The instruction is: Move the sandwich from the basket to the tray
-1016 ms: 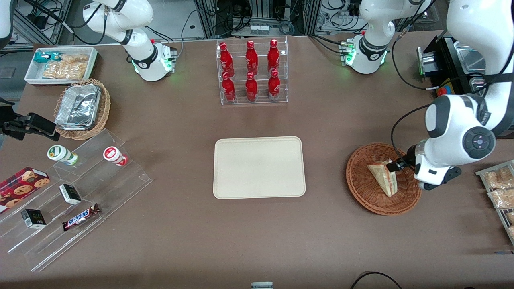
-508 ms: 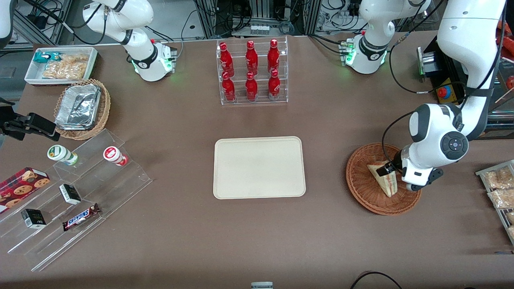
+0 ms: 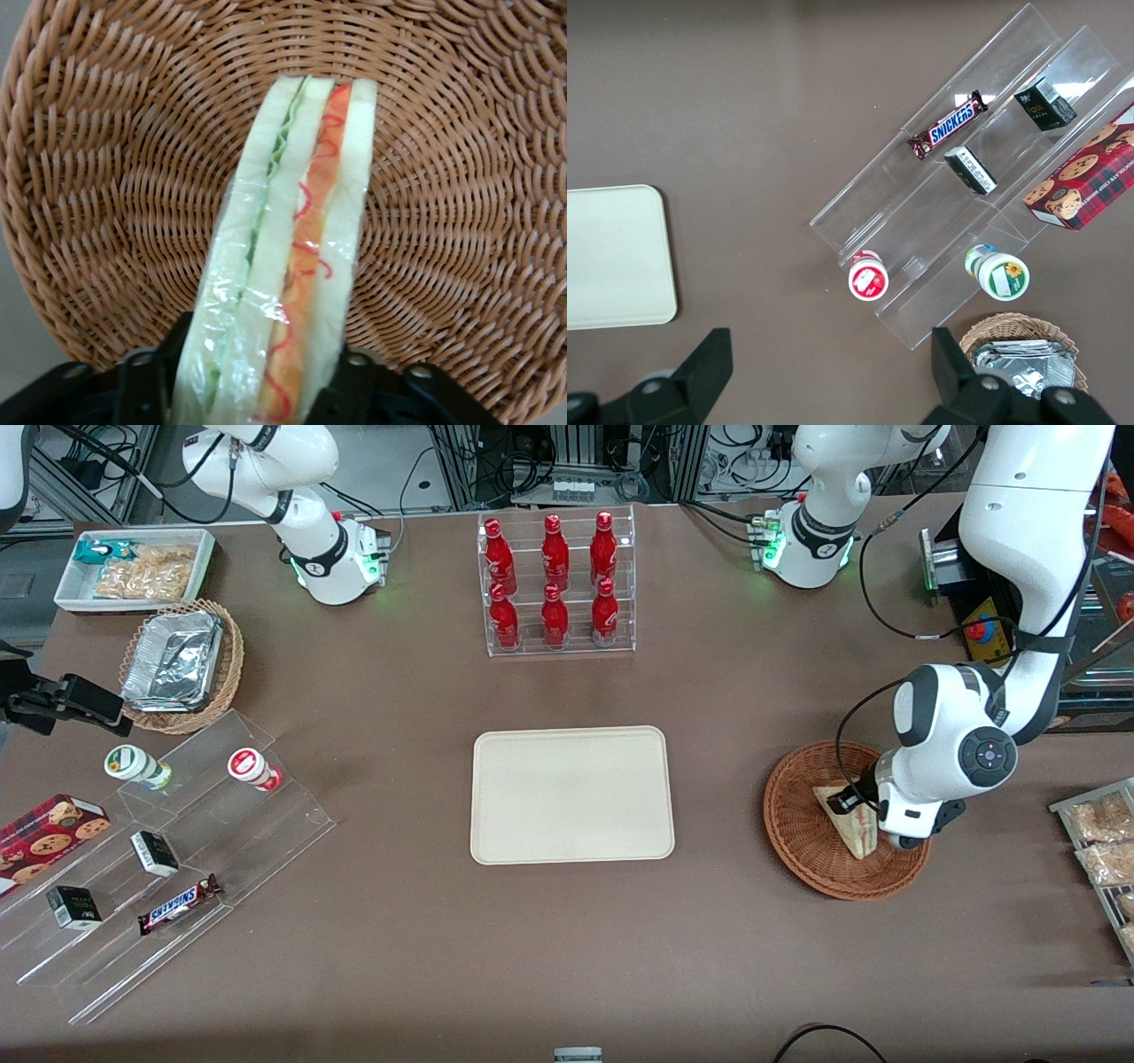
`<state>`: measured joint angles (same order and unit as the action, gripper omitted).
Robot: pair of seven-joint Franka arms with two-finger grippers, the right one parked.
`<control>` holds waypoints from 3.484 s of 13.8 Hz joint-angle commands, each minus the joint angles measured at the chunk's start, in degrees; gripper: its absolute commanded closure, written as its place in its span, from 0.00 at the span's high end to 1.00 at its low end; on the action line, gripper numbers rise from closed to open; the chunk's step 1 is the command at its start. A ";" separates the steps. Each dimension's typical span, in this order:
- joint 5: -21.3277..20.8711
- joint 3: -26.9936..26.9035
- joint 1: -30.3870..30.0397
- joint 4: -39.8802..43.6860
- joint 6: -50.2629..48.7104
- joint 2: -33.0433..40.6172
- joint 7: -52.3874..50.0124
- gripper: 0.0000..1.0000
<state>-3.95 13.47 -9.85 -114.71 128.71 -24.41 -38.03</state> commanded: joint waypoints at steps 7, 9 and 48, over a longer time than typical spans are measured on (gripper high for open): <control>-0.79 0.95 10.97 12.82 -14.42 2.17 0.15 0.16; -0.71 0.95 16.94 15.74 -16.55 2.00 0.06 0.17; -3.44 -3.98 35.63 41.87 -28.85 -7.96 -17.29 1.00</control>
<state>-7.91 9.29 30.42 -68.46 103.16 -38.97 -59.66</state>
